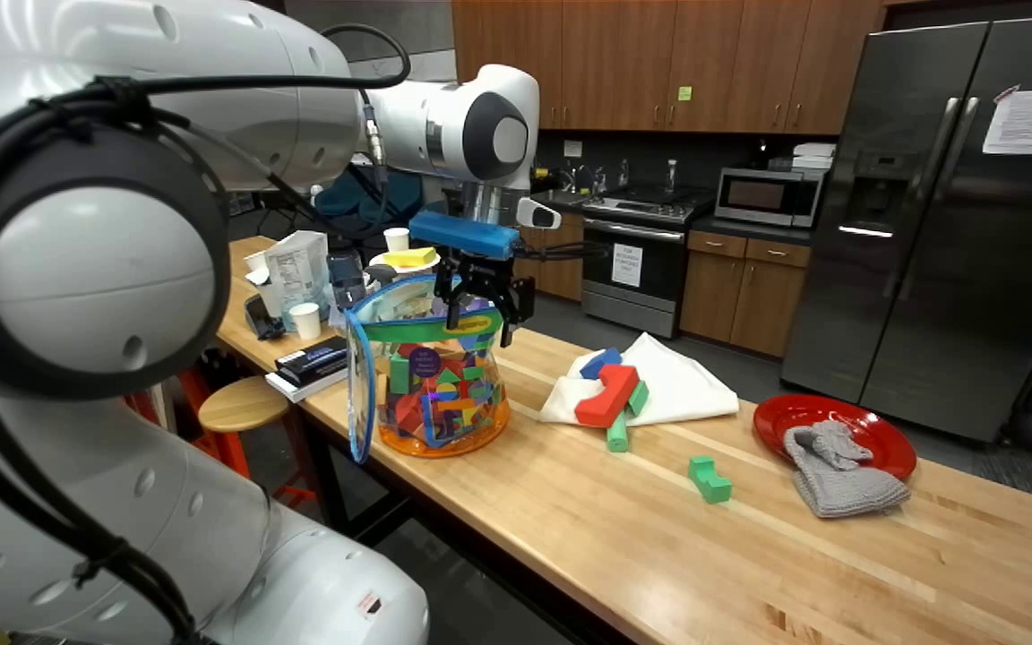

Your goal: Put one green block in the clear bag.

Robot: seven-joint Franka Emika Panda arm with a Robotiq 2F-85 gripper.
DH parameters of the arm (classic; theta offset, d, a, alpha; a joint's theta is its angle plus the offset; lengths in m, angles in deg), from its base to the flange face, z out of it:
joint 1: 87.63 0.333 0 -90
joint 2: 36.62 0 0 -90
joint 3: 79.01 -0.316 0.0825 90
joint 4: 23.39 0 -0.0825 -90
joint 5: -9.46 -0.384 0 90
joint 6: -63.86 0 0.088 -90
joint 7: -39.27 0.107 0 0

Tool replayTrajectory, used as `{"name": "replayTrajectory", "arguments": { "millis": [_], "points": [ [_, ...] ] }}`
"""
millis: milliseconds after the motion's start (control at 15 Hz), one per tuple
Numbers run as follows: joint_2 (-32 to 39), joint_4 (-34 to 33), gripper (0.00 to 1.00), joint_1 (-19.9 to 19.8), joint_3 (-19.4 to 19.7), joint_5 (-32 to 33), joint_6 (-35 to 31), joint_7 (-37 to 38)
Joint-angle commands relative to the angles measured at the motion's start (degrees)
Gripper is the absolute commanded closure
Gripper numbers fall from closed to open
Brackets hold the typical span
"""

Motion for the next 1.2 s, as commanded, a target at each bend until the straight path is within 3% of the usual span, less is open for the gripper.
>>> {"name": "replayTrajectory", "arguments": {
  "millis": [0,533,1133],
  "points": [
    [-0.01,-0.04,0.0,-0.49,-0.11,0.02,0.21,-0.31],
    [-0.62,1.86,0.0,-4.87,2.73,5.98,-2.91,-0.43],
    [1.64,8.29,0.0,-11.26,4.34,14.65,-28.84,6.87]
  ]
}}
